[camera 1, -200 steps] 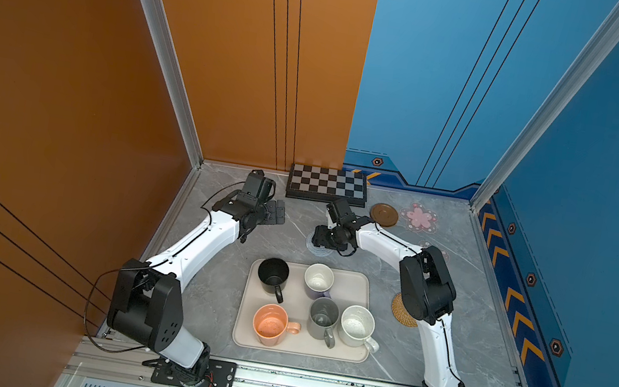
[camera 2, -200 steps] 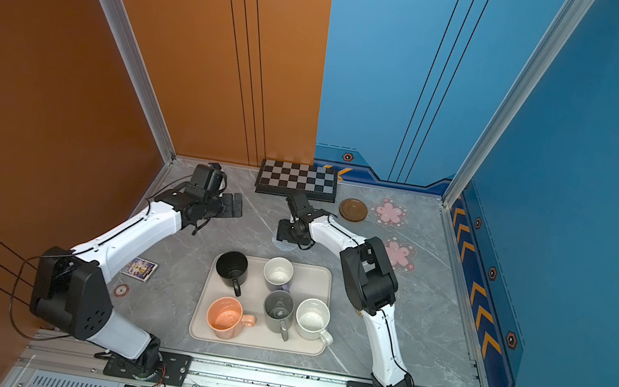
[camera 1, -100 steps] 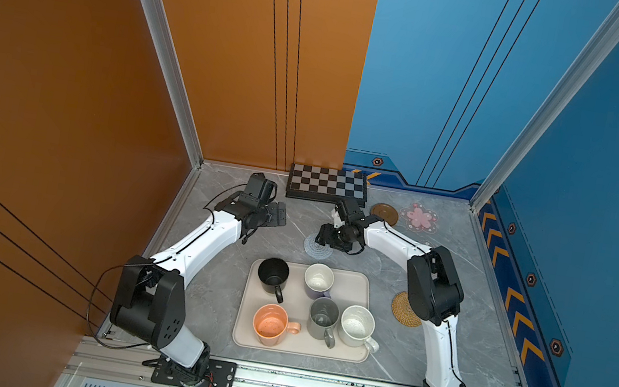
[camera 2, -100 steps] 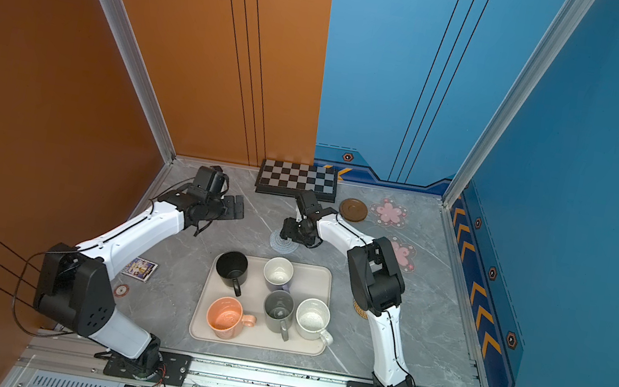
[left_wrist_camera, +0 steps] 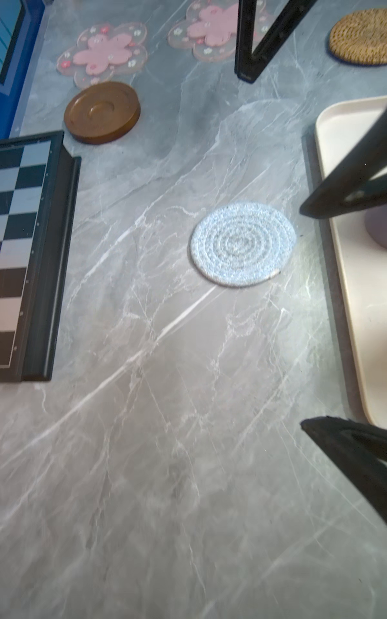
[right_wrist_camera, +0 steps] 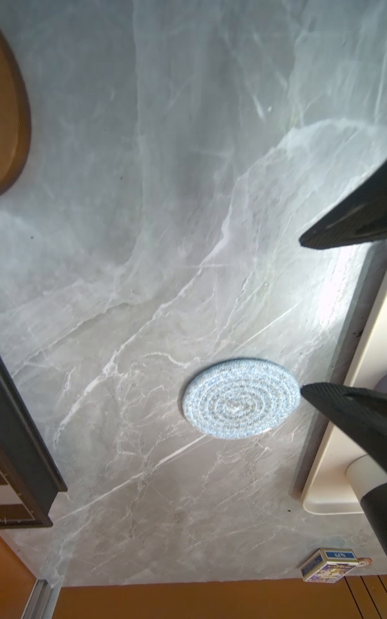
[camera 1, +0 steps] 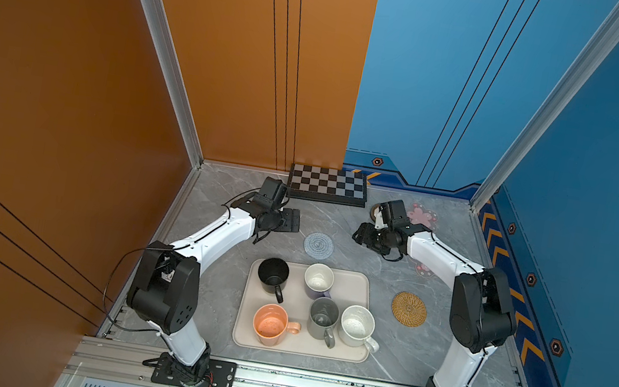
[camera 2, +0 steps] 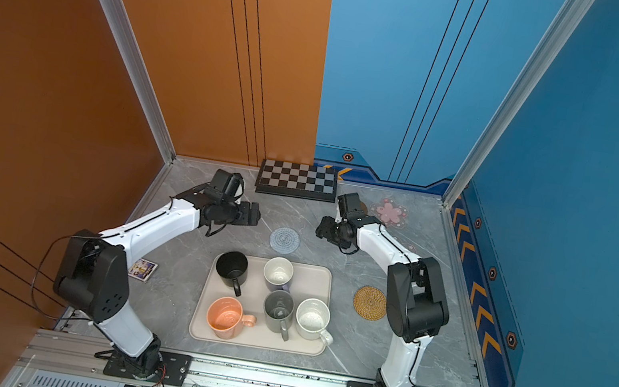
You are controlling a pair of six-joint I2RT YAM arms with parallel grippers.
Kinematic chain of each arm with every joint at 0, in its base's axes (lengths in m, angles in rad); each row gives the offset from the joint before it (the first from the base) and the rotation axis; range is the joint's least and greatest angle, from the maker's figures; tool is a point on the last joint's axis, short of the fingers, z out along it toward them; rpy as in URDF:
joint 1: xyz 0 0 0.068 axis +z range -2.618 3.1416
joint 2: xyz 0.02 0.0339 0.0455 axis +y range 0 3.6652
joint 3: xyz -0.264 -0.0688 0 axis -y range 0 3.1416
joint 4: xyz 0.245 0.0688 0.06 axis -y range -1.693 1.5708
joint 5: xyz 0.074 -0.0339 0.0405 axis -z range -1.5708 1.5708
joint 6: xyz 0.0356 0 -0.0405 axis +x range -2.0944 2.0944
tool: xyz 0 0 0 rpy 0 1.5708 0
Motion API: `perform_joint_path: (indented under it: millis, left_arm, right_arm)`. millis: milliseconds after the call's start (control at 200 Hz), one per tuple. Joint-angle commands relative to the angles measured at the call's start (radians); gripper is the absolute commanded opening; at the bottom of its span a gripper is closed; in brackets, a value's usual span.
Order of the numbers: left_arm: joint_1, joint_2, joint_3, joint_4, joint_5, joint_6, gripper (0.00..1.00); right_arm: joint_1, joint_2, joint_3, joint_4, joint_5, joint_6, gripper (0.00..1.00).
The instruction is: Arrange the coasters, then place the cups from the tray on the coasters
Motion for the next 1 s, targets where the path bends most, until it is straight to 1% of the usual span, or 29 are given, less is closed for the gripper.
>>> perform_joint_path:
  millis: [0,95,105,115,215,285,456,541,726,996]
  left_arm:
    - [-0.033,0.061,0.058,-0.009,0.114,0.014,0.88]
    - [-0.062,0.121,0.099,-0.009,0.145,0.009,0.87]
    - [-0.065,0.127,0.104,-0.009,0.147,0.009,0.84]
    - [-0.067,0.135,0.109,-0.009,0.149,0.008,0.83]
    - [-0.089,0.201,0.161,-0.008,0.170,-0.009,0.82]
    - [-0.103,0.254,0.213,-0.008,0.202,-0.018,0.77]
    - [-0.119,0.371,0.310,0.007,0.293,-0.080,0.75]
    - [-0.123,0.408,0.325,0.026,0.334,-0.109,0.73]
    - [-0.128,0.439,0.311,0.026,0.337,-0.132,0.68]
    - [-0.106,0.489,0.289,0.017,0.374,-0.195,0.64]
  right_arm:
    - [-0.030,-0.083,-0.048,0.007,0.054,-0.007,0.67]
    - [-0.060,-0.129,-0.087,0.007,0.067,-0.009,0.67]
    - [-0.064,-0.133,-0.091,0.007,0.068,-0.009,0.67]
    - [-0.065,-0.136,-0.093,0.007,0.069,-0.010,0.67]
    - [-0.098,-0.186,-0.130,0.004,0.074,-0.015,0.67]
    - [-0.117,-0.217,-0.154,0.001,0.082,-0.018,0.68]
    - [-0.164,-0.275,-0.210,-0.012,0.091,-0.026,0.68]
    - [-0.182,-0.304,-0.238,-0.014,0.104,-0.030,0.68]
    - [-0.215,-0.334,-0.271,-0.019,0.104,-0.033,0.69]
    - [-0.229,-0.319,-0.266,-0.021,0.092,-0.006,0.69]
